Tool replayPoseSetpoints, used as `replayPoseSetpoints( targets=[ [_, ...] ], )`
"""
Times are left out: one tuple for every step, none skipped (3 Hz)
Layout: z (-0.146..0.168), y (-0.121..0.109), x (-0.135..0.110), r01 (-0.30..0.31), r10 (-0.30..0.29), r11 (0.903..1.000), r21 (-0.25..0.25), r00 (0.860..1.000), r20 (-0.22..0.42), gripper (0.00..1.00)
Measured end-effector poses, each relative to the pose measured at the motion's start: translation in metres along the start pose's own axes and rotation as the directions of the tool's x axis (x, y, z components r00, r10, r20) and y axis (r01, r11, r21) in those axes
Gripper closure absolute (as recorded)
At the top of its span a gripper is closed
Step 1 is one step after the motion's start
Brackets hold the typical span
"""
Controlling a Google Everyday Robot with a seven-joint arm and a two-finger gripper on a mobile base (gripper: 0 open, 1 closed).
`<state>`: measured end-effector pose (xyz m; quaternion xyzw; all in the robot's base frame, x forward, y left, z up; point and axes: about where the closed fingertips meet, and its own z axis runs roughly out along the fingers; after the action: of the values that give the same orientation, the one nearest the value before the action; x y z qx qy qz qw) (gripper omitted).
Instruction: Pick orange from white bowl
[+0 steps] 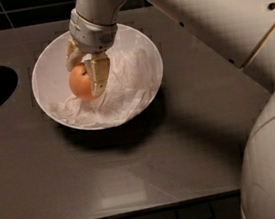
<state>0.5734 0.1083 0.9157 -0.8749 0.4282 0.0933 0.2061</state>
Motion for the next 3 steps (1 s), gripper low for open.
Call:
replayPoseSetpoints(
  targets=[
    [-0.013, -0.003, -0.014, 0.039, -0.039, 0.9988, 0.031, 0.999, -0.005, 1.00],
    [-0.026, -0.005, -0.027, 0.076, -0.075, 0.9953, 0.061, 0.997, -0.012, 1.00],
    [-0.038, -0.006, -0.040, 0.104, -0.102, 0.9909, 0.085, 0.994, -0.025, 1.00]
  ],
)
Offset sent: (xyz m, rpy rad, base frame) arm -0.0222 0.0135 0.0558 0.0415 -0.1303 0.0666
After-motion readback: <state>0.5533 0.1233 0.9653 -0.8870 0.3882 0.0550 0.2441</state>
